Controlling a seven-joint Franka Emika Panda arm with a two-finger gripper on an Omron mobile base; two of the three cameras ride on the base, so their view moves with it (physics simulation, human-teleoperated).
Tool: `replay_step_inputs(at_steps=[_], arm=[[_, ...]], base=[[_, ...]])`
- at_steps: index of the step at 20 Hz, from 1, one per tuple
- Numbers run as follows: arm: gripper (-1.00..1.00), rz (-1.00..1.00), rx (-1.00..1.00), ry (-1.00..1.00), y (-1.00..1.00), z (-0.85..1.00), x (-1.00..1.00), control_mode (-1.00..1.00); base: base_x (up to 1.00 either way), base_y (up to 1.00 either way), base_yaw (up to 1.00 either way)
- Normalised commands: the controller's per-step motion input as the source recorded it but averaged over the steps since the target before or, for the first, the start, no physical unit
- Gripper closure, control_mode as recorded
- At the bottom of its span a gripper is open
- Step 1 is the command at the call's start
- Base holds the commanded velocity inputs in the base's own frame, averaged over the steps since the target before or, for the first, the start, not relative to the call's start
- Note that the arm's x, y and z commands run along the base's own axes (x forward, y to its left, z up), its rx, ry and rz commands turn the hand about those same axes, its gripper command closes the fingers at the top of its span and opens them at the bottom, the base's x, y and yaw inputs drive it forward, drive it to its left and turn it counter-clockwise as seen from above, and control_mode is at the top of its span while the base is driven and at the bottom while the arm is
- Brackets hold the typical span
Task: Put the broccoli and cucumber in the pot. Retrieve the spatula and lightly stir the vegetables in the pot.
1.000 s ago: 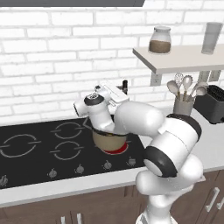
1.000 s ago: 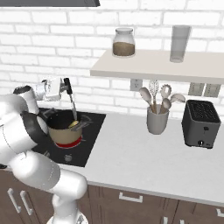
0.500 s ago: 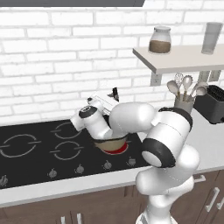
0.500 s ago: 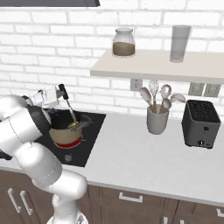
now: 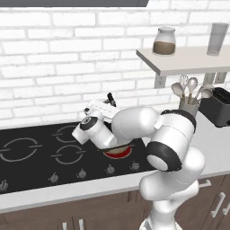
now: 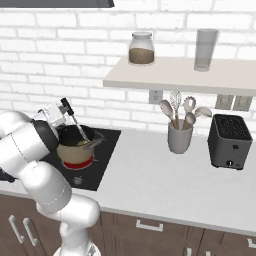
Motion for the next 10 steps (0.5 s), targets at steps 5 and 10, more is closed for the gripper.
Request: replay_step_inputs(at_steps=[5,10], arm=[[1.00,0.19,-0.01,0.01,0.42,0.00,0.00,-1.00],[1.00,0.15,0.00,0.03,0.05,0.00,0.00,-1.00]], base=[[0.00,0.00,0.00],[0.00,0.00,0.00]])
